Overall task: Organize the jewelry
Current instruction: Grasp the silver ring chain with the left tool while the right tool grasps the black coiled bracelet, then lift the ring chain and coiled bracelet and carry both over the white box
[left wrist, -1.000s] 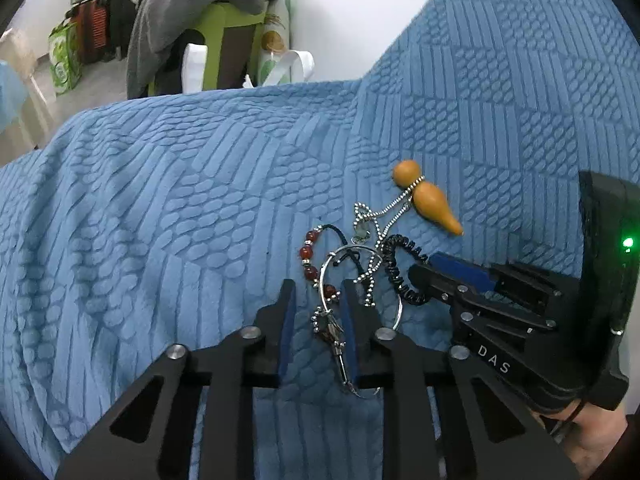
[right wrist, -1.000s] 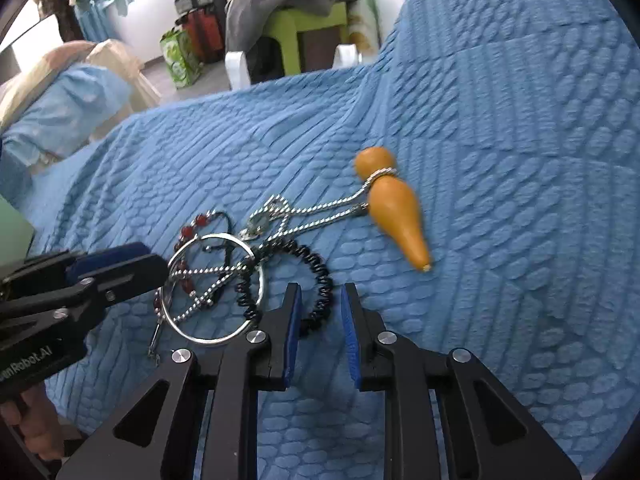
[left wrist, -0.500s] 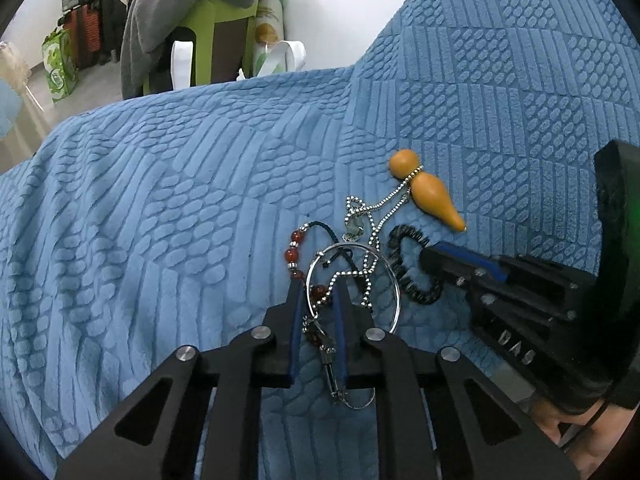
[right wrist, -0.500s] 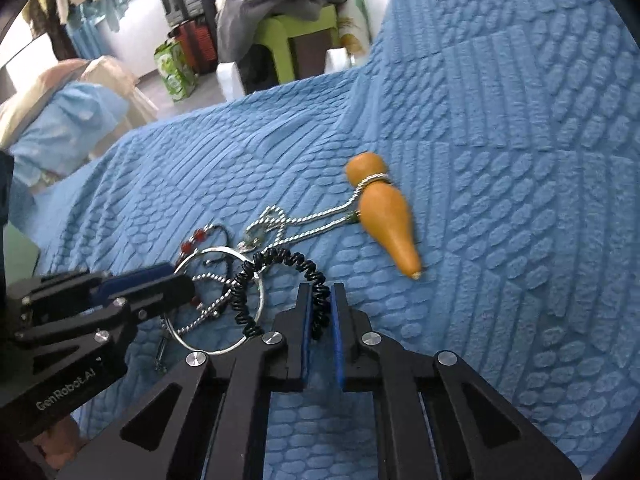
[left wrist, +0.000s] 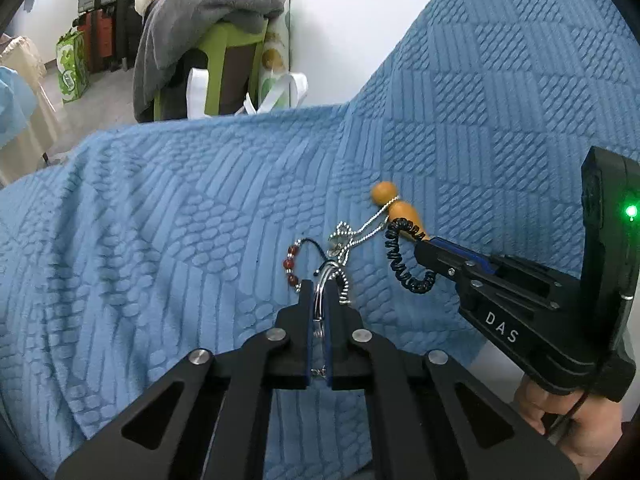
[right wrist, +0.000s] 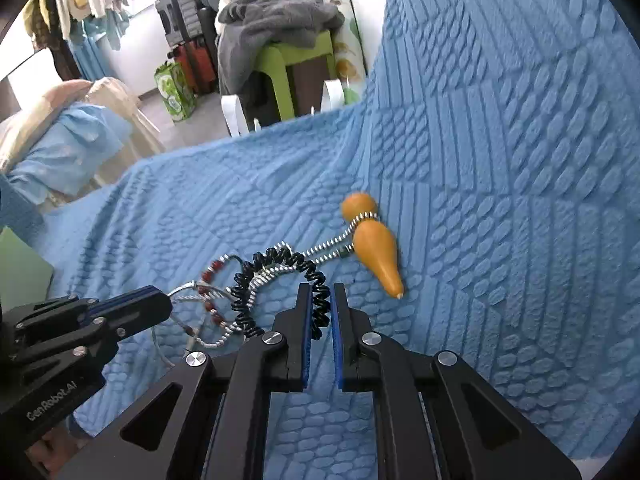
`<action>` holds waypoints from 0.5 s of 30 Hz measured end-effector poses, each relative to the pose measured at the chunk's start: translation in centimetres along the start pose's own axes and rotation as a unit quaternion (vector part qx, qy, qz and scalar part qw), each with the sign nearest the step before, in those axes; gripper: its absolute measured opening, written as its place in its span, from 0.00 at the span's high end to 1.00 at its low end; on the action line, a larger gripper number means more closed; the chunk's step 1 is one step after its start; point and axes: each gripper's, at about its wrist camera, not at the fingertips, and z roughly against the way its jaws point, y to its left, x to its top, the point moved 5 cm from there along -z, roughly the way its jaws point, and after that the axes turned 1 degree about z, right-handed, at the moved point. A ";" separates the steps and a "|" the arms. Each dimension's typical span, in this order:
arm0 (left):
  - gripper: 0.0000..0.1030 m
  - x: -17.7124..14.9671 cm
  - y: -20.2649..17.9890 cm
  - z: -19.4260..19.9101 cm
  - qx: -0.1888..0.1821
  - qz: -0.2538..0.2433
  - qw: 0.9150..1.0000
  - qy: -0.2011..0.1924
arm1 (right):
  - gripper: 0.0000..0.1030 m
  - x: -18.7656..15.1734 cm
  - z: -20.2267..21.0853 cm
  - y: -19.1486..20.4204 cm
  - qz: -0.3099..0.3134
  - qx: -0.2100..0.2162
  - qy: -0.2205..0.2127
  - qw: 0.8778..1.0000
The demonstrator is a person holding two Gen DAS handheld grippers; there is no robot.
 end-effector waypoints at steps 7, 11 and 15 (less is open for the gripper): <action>0.97 0.8 -0.3 2.5 -0.001 -0.002 1.000 -0.017 | 0.93 1.0 2.2 0.7 -0.001 -0.008 -0.019 1.000; 0.97 1.1 -0.3 4.1 -0.003 0.003 1.000 -0.025 | 0.93 1.6 3.2 1.3 0.008 -0.014 -0.028 0.999; 0.97 1.5 -0.1 5.7 0.003 0.005 0.999 -0.032 | 0.93 2.3 4.5 2.0 0.013 -0.019 -0.040 0.999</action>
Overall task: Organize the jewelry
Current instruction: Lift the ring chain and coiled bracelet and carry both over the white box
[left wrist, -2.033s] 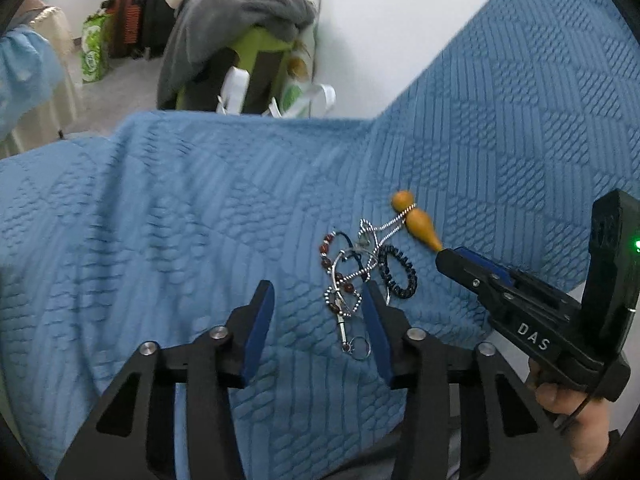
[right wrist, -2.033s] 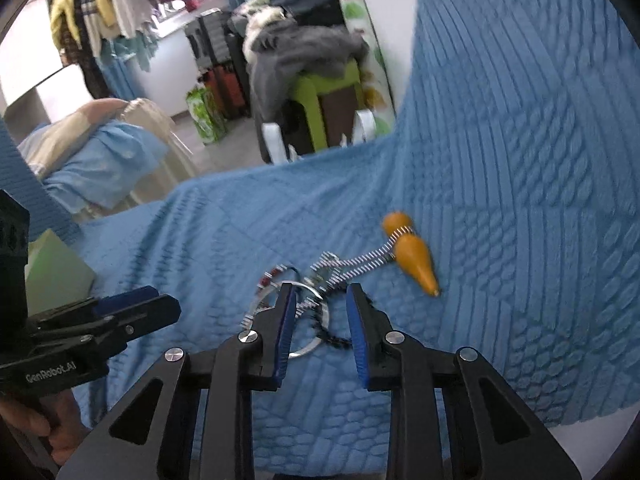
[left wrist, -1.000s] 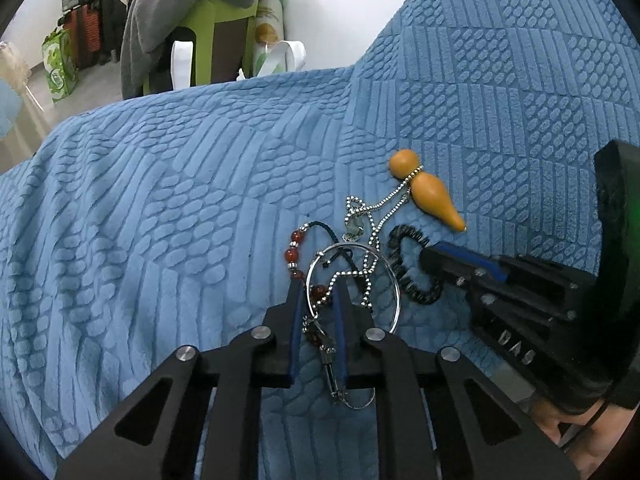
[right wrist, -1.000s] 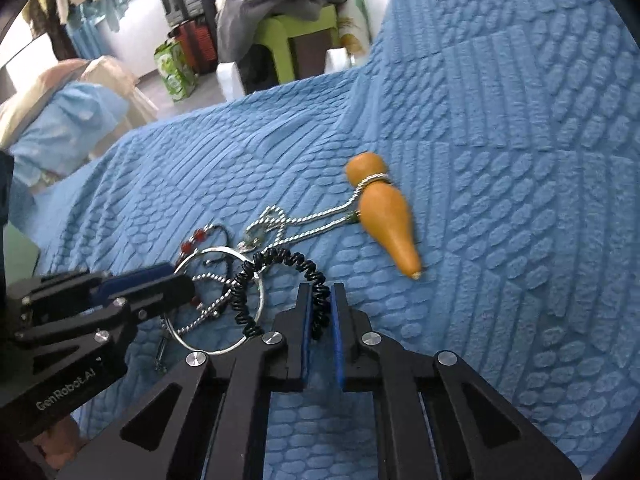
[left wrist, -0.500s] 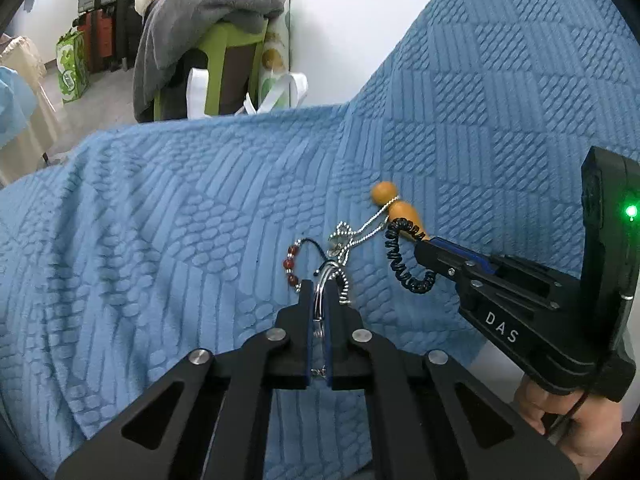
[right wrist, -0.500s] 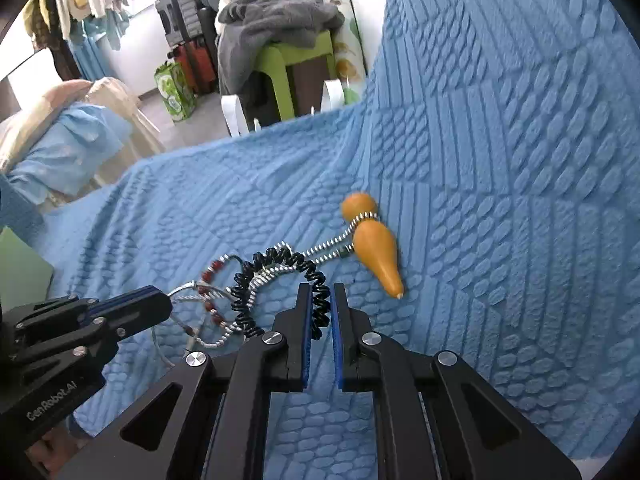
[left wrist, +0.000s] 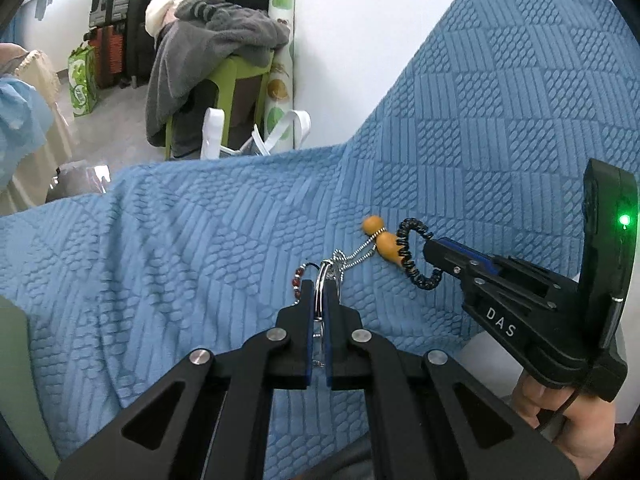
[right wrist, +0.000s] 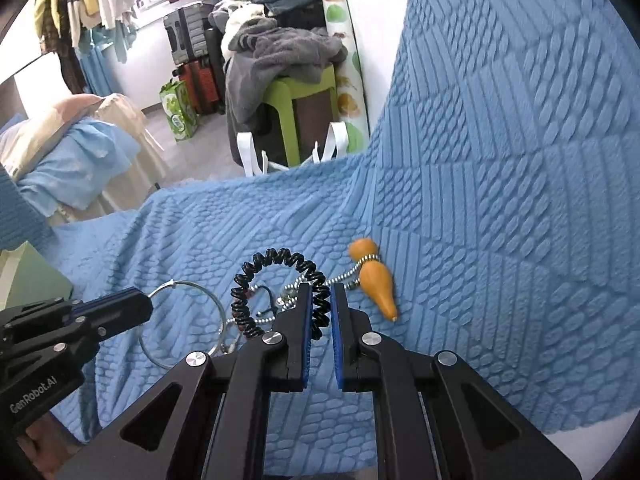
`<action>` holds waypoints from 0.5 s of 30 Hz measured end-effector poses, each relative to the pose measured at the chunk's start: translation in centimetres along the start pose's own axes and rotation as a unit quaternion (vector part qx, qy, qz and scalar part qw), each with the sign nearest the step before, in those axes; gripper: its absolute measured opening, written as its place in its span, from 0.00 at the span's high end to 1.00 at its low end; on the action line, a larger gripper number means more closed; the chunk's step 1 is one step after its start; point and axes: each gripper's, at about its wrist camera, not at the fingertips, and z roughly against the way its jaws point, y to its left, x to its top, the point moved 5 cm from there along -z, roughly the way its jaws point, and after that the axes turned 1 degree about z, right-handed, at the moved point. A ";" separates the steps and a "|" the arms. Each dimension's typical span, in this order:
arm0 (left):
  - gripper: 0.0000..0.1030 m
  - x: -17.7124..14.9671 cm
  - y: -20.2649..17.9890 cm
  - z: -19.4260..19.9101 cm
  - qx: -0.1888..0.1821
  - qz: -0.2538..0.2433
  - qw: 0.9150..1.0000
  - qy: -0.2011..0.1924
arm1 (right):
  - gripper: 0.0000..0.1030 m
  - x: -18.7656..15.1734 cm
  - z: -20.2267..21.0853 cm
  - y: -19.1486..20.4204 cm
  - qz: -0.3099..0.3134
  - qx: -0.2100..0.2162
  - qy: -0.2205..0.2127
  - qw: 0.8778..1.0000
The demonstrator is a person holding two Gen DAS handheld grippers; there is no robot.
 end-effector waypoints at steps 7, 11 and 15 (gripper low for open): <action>0.97 1.3 1.7 3.8 0.023 0.002 0.999 -0.022 | 0.93 0.9 2.0 0.9 0.003 -0.010 -0.011 1.000; 0.97 2.3 2.8 6.1 0.038 0.006 0.999 -0.035 | 0.93 2.0 4.2 2.0 0.008 -0.002 -0.031 0.999; 0.97 3.5 3.6 9.0 0.051 0.005 0.998 -0.048 | 0.93 3.6 6.6 3.2 0.014 0.004 -0.056 0.998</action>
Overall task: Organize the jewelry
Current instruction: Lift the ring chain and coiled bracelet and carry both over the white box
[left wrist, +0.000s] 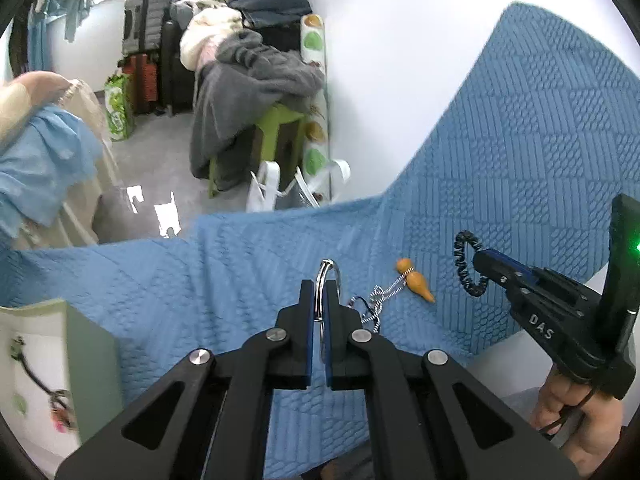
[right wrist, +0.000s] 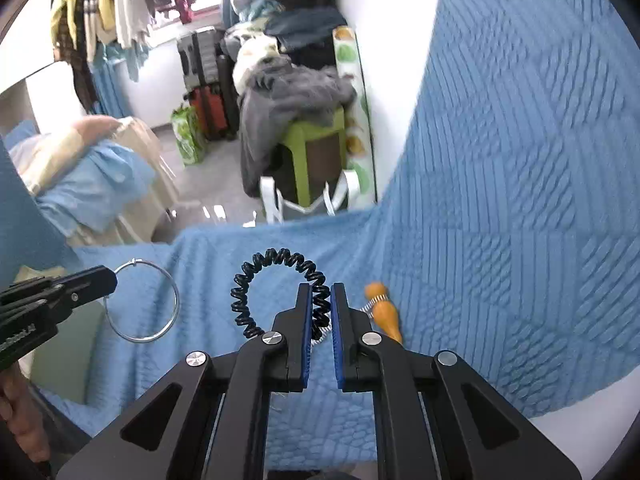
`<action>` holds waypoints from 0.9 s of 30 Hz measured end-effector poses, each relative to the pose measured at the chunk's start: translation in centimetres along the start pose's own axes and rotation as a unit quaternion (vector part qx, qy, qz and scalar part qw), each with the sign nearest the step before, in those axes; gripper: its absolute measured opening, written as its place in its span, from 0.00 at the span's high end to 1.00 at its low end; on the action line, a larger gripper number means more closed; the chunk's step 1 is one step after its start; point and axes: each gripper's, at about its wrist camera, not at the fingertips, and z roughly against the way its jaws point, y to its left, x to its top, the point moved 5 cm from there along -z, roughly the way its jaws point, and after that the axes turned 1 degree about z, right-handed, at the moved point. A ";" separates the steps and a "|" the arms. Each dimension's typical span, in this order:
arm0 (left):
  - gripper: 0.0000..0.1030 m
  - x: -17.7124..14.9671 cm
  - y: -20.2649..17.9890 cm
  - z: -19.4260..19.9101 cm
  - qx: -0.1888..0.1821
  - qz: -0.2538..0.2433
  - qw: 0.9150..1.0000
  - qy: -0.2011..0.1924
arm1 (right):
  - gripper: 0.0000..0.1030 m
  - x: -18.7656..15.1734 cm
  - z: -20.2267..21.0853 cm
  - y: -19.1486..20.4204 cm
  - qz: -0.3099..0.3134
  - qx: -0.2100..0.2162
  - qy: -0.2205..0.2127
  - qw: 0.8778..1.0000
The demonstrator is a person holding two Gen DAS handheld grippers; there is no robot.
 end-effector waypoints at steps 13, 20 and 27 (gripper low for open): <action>0.97 3.9 4.5 9.2 0.039 0.012 0.998 -0.039 | 0.93 6.4 6.9 5.5 0.031 0.037 -0.065 0.997; 0.97 4.4 7.2 13.6 0.056 0.015 0.996 -0.068 | 0.93 8.2 8.8 11.1 0.051 0.070 -0.082 0.993; 0.97 3.9 11.2 17.1 0.083 0.025 0.993 -0.077 | 0.93 8.5 9.2 17.7 0.075 0.106 -0.083 0.988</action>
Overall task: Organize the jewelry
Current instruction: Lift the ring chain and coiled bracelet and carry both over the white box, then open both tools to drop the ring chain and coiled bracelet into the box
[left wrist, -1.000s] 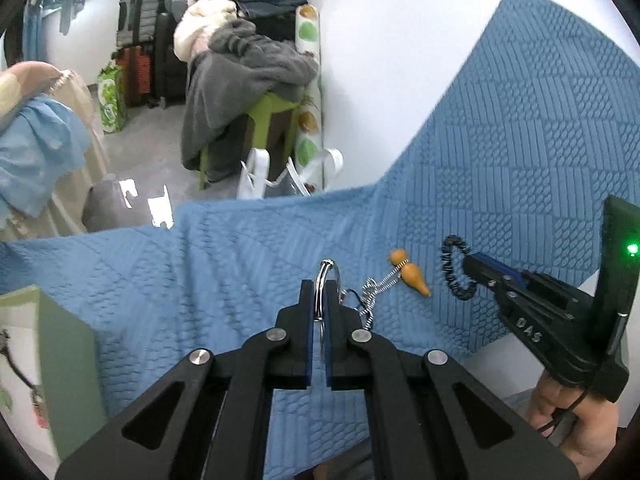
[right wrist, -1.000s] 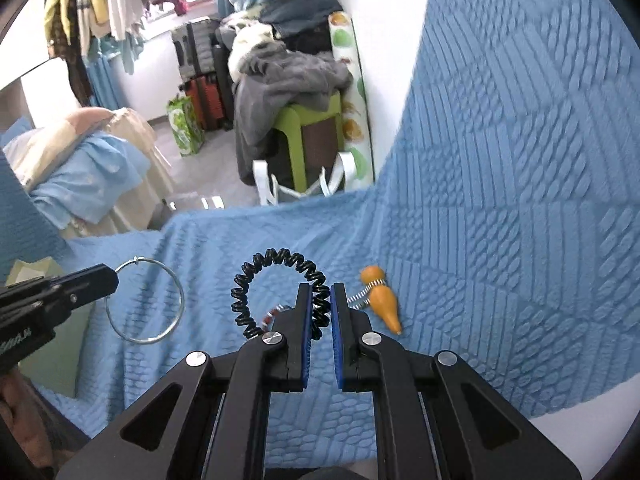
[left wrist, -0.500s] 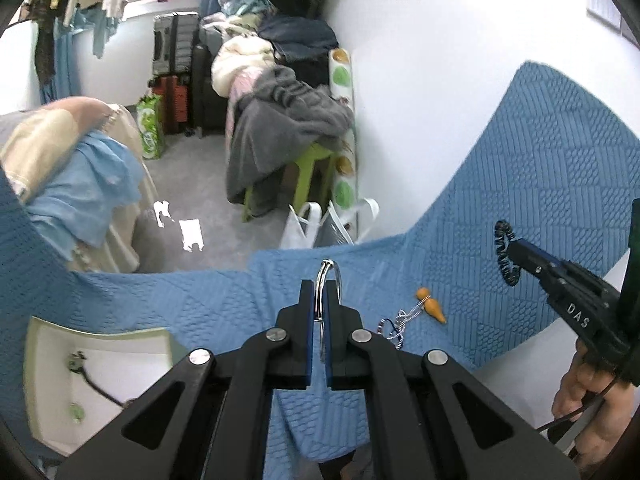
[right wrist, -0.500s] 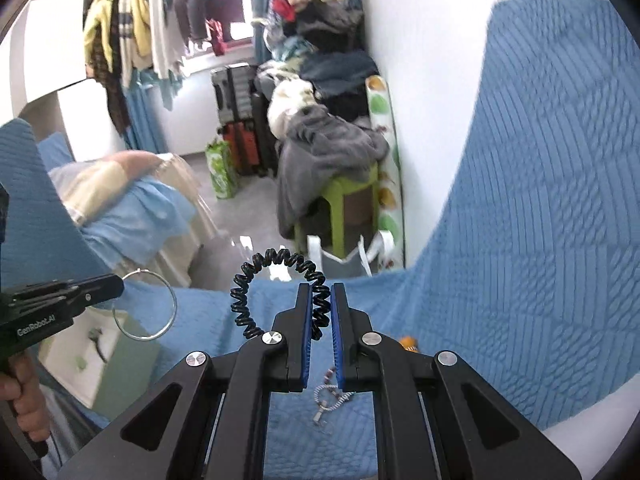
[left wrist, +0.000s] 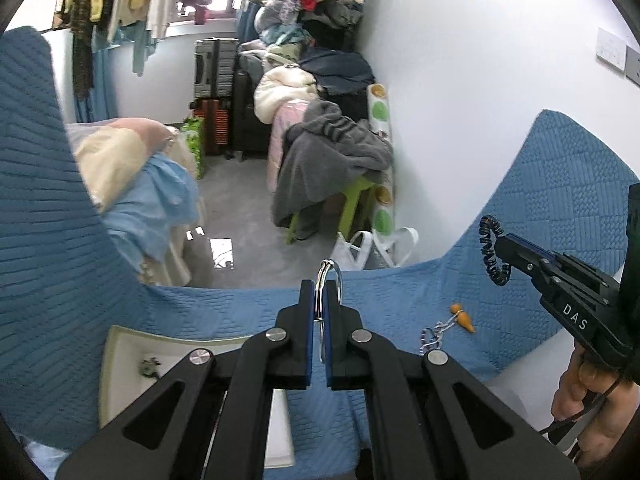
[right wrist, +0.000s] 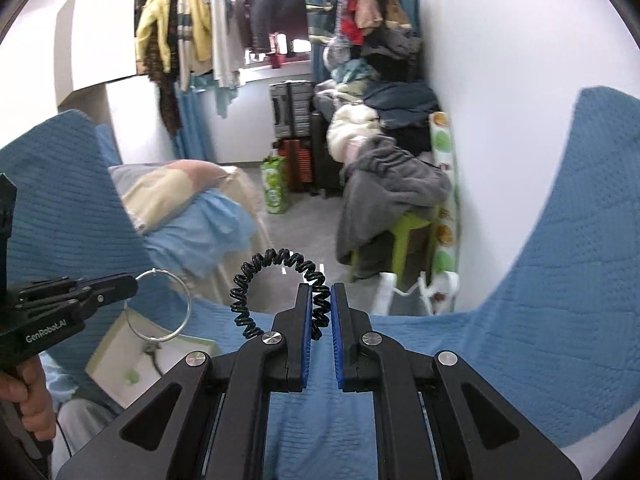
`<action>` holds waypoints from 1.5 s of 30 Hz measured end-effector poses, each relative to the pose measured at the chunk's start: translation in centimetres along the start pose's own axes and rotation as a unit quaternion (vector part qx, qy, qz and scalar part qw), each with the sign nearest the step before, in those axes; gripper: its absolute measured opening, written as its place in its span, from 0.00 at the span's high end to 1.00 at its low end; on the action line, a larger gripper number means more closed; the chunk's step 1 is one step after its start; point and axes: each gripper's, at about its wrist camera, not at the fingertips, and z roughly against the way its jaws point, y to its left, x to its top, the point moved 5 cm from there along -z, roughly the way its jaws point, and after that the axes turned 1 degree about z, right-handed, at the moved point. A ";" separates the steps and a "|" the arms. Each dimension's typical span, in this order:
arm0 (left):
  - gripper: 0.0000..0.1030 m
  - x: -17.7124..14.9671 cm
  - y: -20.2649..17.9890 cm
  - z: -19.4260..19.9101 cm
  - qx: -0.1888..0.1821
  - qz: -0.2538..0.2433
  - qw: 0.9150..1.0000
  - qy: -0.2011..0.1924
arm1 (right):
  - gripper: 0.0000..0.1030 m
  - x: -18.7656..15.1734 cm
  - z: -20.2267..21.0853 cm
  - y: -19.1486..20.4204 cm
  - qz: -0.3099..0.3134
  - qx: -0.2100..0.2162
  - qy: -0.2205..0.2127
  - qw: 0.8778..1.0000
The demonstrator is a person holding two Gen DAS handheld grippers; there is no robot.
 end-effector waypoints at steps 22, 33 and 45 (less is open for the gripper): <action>0.97 -4.3 11.5 1.0 0.039 0.030 0.998 0.041 | 0.93 -4.5 -5.4 13.2 0.005 0.070 0.076 0.995; 0.96 -8.9 14.4 -2.3 0.035 0.058 0.993 0.093 | 0.93 -9.2 -9.0 16.2 0.027 0.074 0.136 0.987; 0.96 -14.0 16.7 -6.5 0.058 0.063 0.982 0.169 | 0.93 -15.1 -12.9 19.8 0.066 0.096 0.209 0.971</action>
